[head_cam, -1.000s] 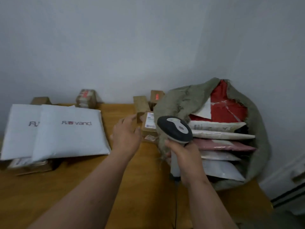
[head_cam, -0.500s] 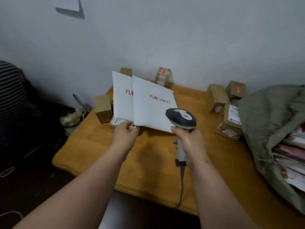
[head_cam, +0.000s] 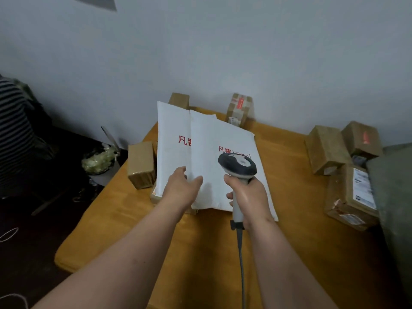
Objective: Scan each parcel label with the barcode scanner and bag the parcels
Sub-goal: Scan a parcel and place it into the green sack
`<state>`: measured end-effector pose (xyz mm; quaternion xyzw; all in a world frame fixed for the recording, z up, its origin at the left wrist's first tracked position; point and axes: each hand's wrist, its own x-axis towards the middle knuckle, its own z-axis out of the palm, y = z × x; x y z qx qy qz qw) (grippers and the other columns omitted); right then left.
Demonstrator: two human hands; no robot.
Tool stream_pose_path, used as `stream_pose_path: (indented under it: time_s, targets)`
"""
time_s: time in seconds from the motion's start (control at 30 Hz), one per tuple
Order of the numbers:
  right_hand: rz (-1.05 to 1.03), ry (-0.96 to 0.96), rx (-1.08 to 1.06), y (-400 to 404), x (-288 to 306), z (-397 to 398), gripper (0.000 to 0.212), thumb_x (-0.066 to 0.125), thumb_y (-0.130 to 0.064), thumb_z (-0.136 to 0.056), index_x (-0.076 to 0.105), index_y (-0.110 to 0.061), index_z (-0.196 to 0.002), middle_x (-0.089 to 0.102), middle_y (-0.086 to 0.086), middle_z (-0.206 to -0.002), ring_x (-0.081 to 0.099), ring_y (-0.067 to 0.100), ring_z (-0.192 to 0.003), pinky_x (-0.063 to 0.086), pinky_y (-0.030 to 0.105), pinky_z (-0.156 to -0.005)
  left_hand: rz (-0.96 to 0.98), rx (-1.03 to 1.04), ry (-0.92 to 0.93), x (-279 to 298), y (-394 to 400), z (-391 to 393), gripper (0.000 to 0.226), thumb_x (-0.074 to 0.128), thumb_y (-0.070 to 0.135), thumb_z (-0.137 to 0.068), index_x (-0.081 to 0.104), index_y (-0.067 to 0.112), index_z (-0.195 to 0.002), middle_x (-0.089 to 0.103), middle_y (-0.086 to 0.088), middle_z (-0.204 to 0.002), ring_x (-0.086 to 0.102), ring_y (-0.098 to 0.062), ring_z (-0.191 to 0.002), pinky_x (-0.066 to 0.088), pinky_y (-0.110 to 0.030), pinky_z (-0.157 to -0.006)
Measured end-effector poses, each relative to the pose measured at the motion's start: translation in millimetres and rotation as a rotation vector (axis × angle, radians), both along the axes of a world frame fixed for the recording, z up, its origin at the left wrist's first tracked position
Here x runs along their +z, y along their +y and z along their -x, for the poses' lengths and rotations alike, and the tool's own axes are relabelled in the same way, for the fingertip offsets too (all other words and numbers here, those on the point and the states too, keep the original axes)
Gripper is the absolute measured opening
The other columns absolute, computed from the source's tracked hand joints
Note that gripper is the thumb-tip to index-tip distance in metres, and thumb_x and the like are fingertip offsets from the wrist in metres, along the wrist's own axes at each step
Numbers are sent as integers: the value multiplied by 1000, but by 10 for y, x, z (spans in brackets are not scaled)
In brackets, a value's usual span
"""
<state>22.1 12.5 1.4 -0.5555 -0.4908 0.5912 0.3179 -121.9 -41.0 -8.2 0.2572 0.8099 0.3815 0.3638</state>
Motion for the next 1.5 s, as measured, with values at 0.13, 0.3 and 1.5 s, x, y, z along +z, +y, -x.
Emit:
stream_pose_path:
  time_s: [0.13, 0.3, 1.5]
  targets:
    - [18, -7, 2, 164, -80, 188, 19, 75, -26, -86, 61, -28, -100, 69, -5, -93, 66, 14, -86, 50, 27, -65, 40, -53, -63, -33, 177, 56, 75, 65, 36, -94, 20, 23, -153, 46, -7, -147, 49, -34, -130, 49, -48, -99]
    - [18, -15, -45, 208, -117, 324, 30, 76, -28, -85, 62, -25, -110, 66, -7, -99, 60, 9, -93, 42, 21, -67, 58, -88, -161, -68, 371, 153, 74, 66, 12, -92, 25, 21, -153, 56, -8, -134, 58, -28, -113, 55, -39, -88]
    - [8, 181, -588, -599, 310, -1763, 87, 62, 12, -68, 43, -37, -138, 66, 5, -117, 65, 36, -106, 56, 63, -84, -216, -418, -146, 401, -51, -1615, 44, 56, 26, -99, 50, 30, -142, 54, 12, -130, 52, -12, -116, 43, -25, -90]
